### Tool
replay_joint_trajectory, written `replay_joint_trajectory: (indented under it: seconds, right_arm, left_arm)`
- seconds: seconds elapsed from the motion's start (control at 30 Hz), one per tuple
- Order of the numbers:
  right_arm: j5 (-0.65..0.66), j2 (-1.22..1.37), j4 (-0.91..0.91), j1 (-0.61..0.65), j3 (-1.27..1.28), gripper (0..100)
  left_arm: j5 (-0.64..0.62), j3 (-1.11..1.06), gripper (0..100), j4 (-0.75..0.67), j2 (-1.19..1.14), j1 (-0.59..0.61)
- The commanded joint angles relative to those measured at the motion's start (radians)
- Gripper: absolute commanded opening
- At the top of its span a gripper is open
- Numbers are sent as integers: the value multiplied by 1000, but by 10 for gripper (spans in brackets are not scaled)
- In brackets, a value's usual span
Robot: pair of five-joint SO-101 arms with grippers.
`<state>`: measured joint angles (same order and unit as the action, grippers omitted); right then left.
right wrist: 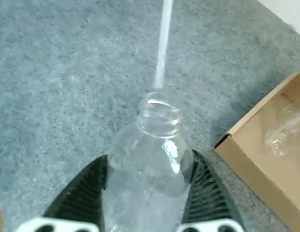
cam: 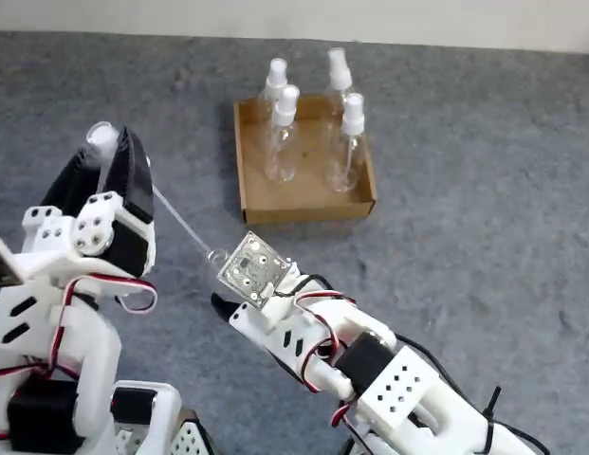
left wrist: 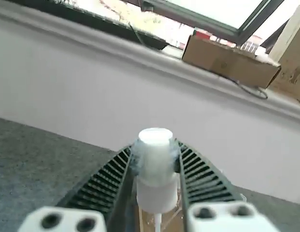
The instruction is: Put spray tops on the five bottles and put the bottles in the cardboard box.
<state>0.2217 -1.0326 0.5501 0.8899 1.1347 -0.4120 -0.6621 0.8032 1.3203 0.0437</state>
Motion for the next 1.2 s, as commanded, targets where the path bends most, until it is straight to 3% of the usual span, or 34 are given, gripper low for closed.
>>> replay_joint_trajectory:
  seconds: [0.0, 0.57, 1.17]
  right_arm:
    - [-11, -8, -24, 7, -4, 3]
    - [-11, -12, -24, 5, -4, 3]
    - [-11, -15, -25, 2, 16, 3]
  left_arm:
    - [-11, 16, 4, -20, -12, -18]
    - [68, -315, 4, -18, -2, -18]
    - [117, -340, 4, 107, -2, -117]
